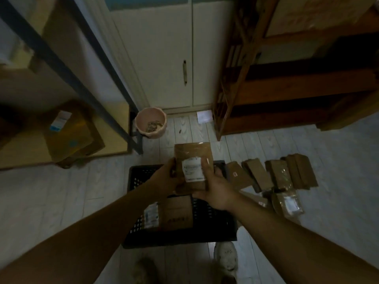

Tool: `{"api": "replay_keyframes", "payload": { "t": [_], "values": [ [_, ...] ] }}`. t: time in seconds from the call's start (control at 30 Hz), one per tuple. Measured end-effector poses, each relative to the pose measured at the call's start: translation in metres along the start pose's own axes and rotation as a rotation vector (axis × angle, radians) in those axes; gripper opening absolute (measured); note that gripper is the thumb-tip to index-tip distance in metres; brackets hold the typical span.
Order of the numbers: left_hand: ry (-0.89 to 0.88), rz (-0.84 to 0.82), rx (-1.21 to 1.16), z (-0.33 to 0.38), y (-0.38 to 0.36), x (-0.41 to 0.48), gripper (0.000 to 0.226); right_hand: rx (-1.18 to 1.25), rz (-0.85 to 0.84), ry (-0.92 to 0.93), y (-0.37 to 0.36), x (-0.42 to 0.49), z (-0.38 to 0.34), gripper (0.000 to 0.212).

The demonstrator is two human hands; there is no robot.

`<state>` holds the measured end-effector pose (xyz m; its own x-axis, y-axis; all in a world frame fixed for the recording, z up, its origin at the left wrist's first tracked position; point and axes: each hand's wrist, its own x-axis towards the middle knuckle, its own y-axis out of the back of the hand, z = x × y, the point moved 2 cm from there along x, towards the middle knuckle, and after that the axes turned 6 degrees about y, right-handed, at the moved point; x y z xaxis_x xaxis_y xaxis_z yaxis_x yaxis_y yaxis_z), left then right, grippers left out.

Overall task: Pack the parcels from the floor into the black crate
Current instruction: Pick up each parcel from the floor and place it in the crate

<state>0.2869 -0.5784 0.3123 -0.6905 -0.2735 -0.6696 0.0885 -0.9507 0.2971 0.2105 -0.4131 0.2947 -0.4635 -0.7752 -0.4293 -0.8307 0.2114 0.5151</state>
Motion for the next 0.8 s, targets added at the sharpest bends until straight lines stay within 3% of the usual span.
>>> {"api": "replay_keyframes", "payload": {
  "t": [0.13, 0.37, 0.8],
  "values": [
    [-0.005, 0.023, 0.122, -0.074, -0.009, 0.068, 0.070, 0.023, -0.037, -0.050, -0.061, 0.051, 0.053, 0.106],
    [0.100, 0.021, 0.076, -0.196, -0.053, 0.166, 0.059, 0.051, -0.134, -0.144, -0.147, 0.125, 0.161, 0.106],
    [-0.013, 0.117, 0.037, -0.273, -0.093, 0.257, 0.061, 0.053, -0.028, -0.103, -0.211, 0.194, 0.257, 0.107]
  ]
}}
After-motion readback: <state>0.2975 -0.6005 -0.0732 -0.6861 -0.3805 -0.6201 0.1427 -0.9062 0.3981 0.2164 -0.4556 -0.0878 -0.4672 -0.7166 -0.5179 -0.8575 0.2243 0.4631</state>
